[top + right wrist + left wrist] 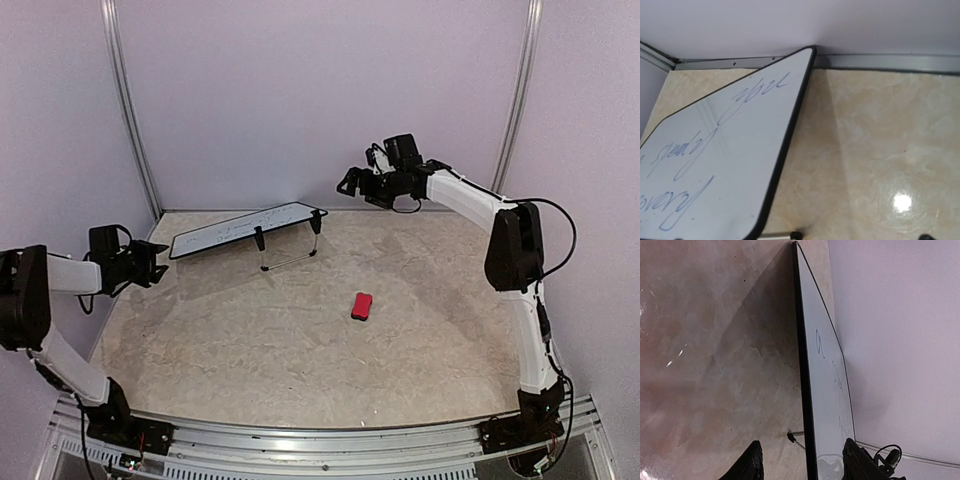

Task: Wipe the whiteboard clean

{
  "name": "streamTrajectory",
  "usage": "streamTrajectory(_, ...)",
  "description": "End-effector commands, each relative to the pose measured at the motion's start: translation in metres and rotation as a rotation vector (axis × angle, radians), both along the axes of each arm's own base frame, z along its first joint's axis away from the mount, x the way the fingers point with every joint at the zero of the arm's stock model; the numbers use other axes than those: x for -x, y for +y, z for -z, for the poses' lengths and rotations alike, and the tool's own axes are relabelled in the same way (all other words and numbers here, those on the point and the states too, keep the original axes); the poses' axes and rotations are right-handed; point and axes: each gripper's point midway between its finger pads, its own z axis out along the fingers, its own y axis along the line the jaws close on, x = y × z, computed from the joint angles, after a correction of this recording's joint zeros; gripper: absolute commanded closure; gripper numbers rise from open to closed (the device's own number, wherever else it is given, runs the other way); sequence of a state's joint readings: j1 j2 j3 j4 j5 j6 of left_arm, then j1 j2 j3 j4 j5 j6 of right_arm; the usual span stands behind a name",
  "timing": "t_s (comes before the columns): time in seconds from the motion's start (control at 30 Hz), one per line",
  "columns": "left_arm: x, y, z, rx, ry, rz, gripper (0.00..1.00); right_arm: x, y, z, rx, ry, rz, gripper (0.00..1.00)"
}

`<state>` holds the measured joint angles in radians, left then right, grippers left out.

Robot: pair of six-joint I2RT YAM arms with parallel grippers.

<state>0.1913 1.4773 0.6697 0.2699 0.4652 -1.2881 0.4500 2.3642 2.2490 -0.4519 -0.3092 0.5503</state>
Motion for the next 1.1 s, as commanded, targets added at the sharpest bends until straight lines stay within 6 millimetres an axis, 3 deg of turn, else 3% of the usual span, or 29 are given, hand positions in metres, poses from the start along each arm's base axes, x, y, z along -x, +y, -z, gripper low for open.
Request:
streamTrajectory(0.0,-0.025,-0.008,-0.002,0.088,-0.087,0.054,0.5,0.019,0.012,-0.056,0.02,-0.133,-0.042,0.02)
streamTrajectory(0.23,-0.043,-0.002,0.012,0.101,-0.113,0.039,0.58,0.034,0.022,-0.066,0.075,-0.181,-0.066,0.02)
streamTrajectory(0.53,-0.066,0.003,0.006,0.125,-0.233,0.029,0.84,0.038,0.031,-0.06,0.083,-0.183,-0.096,0.01)
streamTrajectory(0.73,-0.07,-0.003,-0.002,0.169,-0.321,0.053,1.0,0.039,0.032,-0.049,0.1,-0.165,-0.1,0.01)
streamTrajectory(1.07,-0.075,-0.021,-0.03,0.075,-0.46,0.143,1.0,0.045,0.041,-0.03,0.137,-0.137,-0.155,0.01)
